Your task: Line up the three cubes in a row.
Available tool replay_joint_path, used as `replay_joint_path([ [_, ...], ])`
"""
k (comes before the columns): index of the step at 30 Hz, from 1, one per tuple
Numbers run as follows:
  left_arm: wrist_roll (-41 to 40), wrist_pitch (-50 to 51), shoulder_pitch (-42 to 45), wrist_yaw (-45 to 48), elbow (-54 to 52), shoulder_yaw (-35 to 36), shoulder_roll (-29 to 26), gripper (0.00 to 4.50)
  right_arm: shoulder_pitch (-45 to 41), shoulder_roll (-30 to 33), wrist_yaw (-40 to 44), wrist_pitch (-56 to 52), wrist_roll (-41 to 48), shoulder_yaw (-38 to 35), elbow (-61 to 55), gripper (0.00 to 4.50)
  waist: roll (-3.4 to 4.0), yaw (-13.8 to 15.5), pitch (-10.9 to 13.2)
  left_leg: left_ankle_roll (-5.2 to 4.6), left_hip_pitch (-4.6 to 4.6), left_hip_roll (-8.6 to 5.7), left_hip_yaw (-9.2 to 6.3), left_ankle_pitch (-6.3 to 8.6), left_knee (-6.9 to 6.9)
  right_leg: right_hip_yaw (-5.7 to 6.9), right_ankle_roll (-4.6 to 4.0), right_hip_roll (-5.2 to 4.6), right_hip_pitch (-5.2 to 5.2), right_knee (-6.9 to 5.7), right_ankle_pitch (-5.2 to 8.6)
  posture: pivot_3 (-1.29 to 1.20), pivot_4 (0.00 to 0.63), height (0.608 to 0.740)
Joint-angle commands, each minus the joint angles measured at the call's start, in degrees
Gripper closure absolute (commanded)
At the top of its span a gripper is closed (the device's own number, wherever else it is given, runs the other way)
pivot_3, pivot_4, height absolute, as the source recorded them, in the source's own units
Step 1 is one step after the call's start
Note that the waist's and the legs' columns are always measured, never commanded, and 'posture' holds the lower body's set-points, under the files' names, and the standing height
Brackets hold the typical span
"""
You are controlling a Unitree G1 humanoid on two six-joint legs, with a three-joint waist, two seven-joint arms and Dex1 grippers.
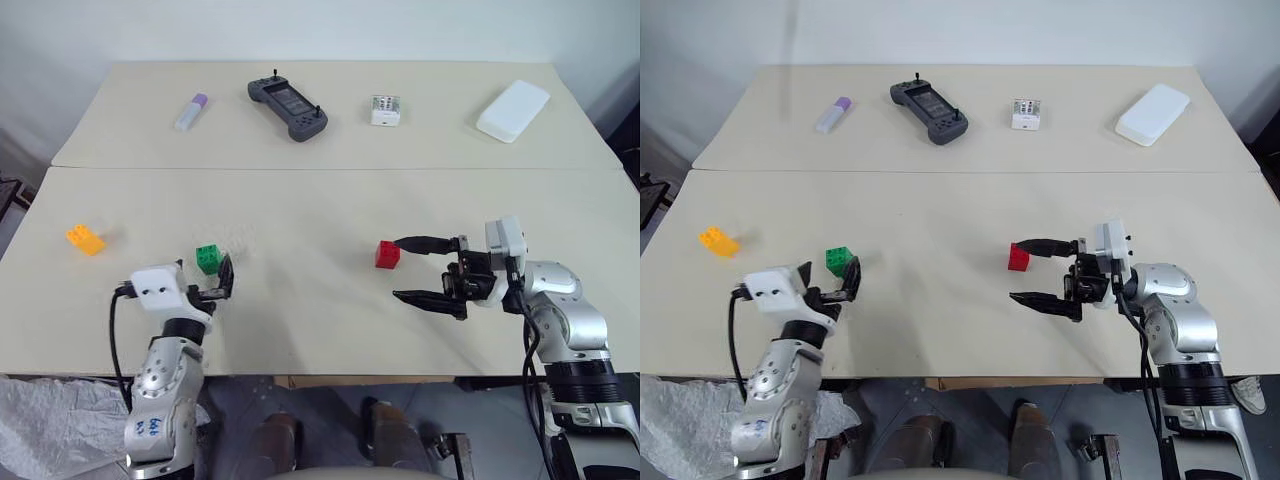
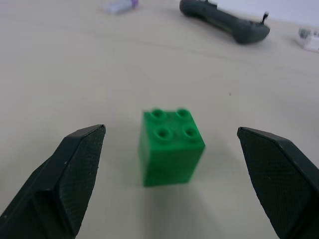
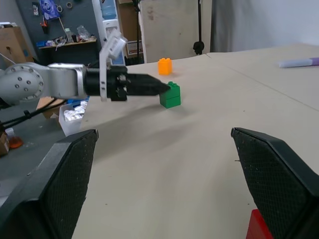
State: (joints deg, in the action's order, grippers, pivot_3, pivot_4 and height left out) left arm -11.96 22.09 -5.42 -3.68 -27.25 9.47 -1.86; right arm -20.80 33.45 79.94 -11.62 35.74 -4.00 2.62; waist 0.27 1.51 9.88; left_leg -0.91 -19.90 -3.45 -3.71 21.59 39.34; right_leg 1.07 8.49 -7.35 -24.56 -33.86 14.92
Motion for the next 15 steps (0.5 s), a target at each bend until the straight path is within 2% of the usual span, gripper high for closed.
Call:
replay_joint_path([
  [1,3.58,-0.07,1.52,-1.67,1.48,-2.83,0.40,0.00,0.09,0.91,-0.15,-0.83,1.24,-1.43,-1.95,0.02,0.00,0.01,0.00,0.00,-0.01,0.00,0.00,0.00,0.00,0.01,0.00,0.00,0.00,0.00,0.00,0.00,0.150,0.740],
  [3,5.59,0.12,2.16,-3.09,2.55,-3.39,0.51,0.00,0.11,0.91,-0.21,-1.13,1.16,-1.50,-2.07,0.02,0.00,0.00,0.00,0.00,-0.01,0.00,0.00,0.00,0.00,0.01,0.00,0.00,-0.01,0.00,0.00,0.00,0.150,0.740],
  [5,5.96,-1.16,2.28,-3.26,2.94,-3.28,0.83,0.38,0.04,0.94,-0.24,-1.31,1.11,-1.60,-2.06,0.00,0.00,0.00,0.00,0.00,-0.02,0.01,-0.01,0.00,0.00,0.02,0.00,0.01,-0.01,0.00,0.00,0.00,0.150,0.740],
  [14,5.32,-8.42,2.55,1.14,8.11,-1.16,-1.68,2.95,2.91,0.73,-0.85,-1.13,0.68,-2.20,-2.62,0.00,0.00,0.05,0.00,0.00,-0.07,0.01,-0.05,0.00,0.01,0.08,0.00,-0.02,-0.03,0.03,0.00,0.00,0.150,0.740],
  [15,5.06,-10.75,2.58,3.01,9.26,-1.19,-2.74,2.95,3.48,0.69,-1.01,-1.08,0.72,-2.25,-3.11,0.00,0.00,0.02,0.00,0.00,-0.07,0.00,-0.05,0.00,0.02,0.08,0.00,-0.04,-0.03,0.02,0.00,0.00,0.150,0.740],
])
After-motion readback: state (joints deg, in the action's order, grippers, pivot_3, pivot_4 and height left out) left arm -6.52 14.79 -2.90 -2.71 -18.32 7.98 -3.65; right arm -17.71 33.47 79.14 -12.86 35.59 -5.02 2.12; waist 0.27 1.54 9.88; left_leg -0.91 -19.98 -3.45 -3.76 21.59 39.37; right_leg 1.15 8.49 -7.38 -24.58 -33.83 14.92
